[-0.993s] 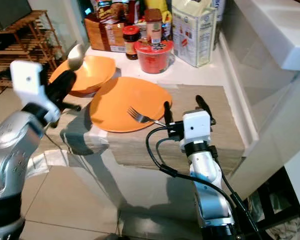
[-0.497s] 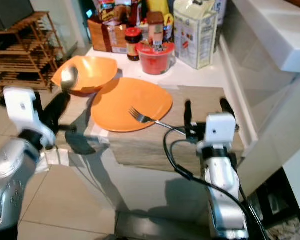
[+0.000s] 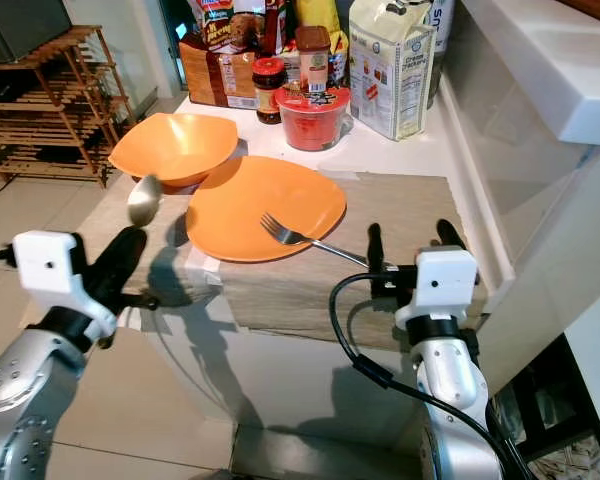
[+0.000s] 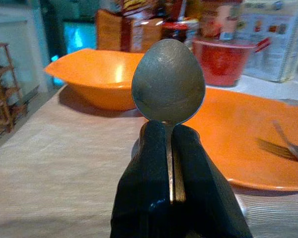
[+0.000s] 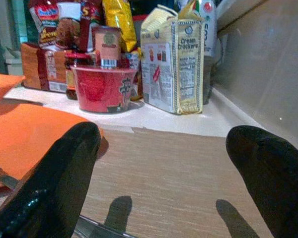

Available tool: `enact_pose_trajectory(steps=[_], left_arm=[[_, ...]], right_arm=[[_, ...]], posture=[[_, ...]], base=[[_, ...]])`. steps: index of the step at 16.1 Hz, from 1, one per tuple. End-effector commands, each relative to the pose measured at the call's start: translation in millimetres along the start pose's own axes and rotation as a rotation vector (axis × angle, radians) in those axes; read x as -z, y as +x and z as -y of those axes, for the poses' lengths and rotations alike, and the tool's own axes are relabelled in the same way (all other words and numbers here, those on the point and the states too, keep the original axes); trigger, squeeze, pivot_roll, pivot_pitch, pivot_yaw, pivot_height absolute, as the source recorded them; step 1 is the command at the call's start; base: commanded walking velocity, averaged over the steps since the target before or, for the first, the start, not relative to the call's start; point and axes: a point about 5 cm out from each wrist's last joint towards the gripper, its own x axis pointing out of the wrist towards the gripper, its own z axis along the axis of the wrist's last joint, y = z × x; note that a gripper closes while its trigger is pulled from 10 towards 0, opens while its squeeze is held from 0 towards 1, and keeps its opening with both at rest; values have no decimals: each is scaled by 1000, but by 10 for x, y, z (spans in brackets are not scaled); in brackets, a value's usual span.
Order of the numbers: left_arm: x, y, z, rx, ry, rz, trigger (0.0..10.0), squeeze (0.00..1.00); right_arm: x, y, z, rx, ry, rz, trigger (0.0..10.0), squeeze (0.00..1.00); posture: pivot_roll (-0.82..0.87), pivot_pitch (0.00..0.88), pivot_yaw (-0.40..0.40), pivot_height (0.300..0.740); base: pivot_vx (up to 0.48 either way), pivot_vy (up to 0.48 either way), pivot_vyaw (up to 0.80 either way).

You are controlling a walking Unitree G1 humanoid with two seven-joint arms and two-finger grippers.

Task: Setting the table

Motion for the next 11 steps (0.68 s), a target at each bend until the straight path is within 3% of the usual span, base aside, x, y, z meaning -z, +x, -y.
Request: enact_pose_trajectory(steps=[1,8,11], left_arm=[[-32,23,11,1,22,19,0,0],[-68,167,18,2,15,54,0,0],[-75,201,44,13,16,70,0,0]], right_arm=[[-13,31,-31,-18,19,2,10000,0],[64,139,-35,-37,24,-30,10000,0],[79,180,-31,-47,18,-30,10000,0]], posture=[[-78,0,75,740],[-88,0,55,740],[-90,0,50,740]], base=[[0,0,0],[0,0,0],[-257,0,0]])
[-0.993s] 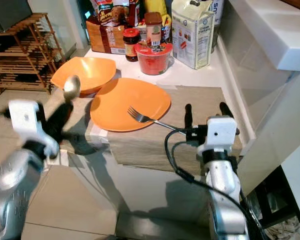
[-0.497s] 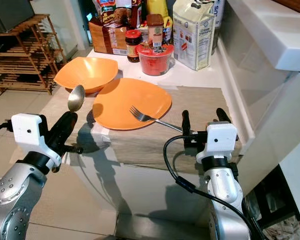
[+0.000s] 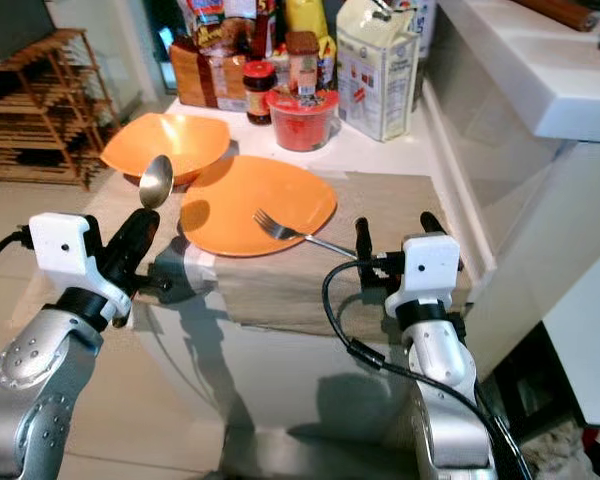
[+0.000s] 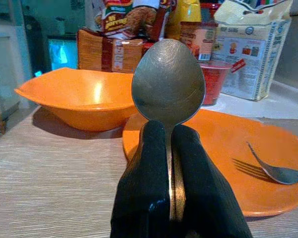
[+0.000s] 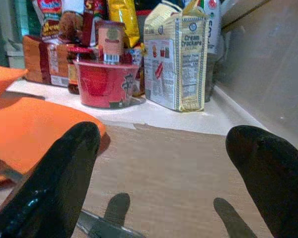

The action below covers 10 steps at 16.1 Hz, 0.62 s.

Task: Setting the table

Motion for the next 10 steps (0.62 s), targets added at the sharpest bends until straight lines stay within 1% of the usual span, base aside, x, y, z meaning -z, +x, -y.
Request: enact_pose_trajectory(steps=[1,7,10], left_arm=[[-9,26,-1,-2,16,6,0,0],[-33,64,-28,4,17,27,0,0],[-45,64,6,30,25,38,0,0]], right_arm=[[4,20,6,-4,1,1,10000,0],[17,35,-2,-9,-4,2,10000,0],[26,46,-3,-11,-7,1,10000,0]], posture=[[-90,0,50,740],[-90,0,52,740],[-91,0,51,740]], base=[[-251,0,0],[0,0,0],[0,0,0]])
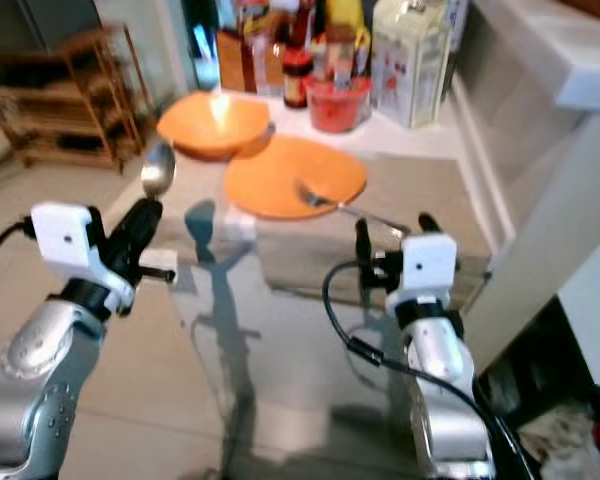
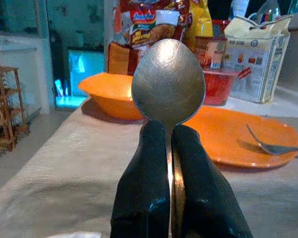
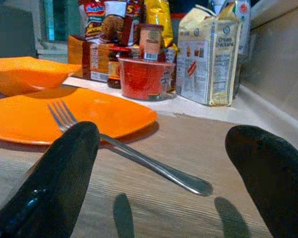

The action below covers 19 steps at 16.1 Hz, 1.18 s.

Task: Setting the table

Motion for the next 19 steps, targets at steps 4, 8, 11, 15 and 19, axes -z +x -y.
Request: enact_pose_trajectory(steps=[4,8,11,15,19], left_arm=[[-47,20,36,28,2,25,0,0],[-67,34,24,26,-15,35,0,0],[-100,55,1,23,-19,39,0,0],[-116,82,10,32,-18,43,0,0],[-133,104,8,38,-7,52,0,0]], right_arm=[[-13,39,9,2,-13,12,10000,0],[-11,51,11,3,-11,12,10000,0],[8,66,23,17,15,-4,10000,0],[29,92,49,23,22,-12,10000,0],[38,88,40,17,19,-13,10000,0]], posture=[[-91,0,53,740],[-90,0,53,740],[-89,0,54,740],[-89,0,51,740],[-90,0,52,740]], base=[[0,0,0],[0,0,0],[-84,0,0],[-261,0,0],[-218,0,0]])
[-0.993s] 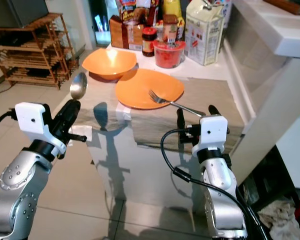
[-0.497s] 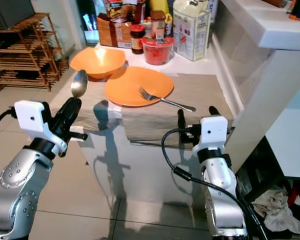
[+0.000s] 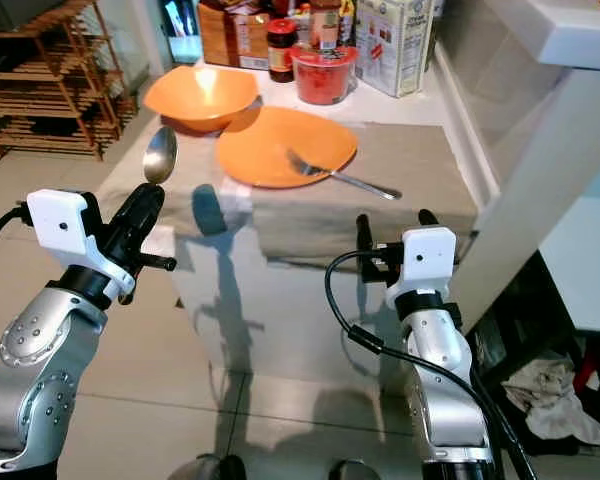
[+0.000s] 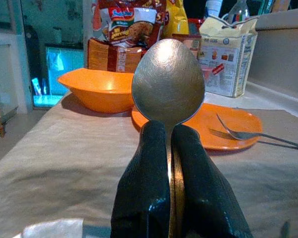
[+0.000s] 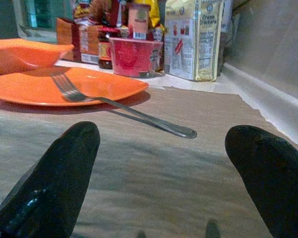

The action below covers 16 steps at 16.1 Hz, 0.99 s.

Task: Setting the table

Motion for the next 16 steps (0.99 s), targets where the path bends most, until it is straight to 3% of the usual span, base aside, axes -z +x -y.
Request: enact_pose_trajectory(steps=[1,7,9,12,16], left_arm=[[-19,23,-8,8,10,6,0,0],[-10,60,33,41,28,8,0,0],[-8,79,59,58,27,14,0,0],[-19,107,82,70,23,20,0,0],[20,98,105,64,18,14,0,0]], right_arm=[[1,0,11,4,2,3,10000,0],[9,12,7,-4,-6,3,10000,0],[5,35,-4,-9,-9,6,10000,0],[-11,62,-26,-21,-21,14,10000,0],[-8,69,-42,-31,-22,16,10000,0]], posture=[[-90,0,51,740],[-97,0,50,740],[-97,0,50,740],[-100,0,54,740],[-101,0,49,740]], base=[[0,0,0],[0,0,0],[0,-294,0],[0,-429,-673],[0,-420,0]])
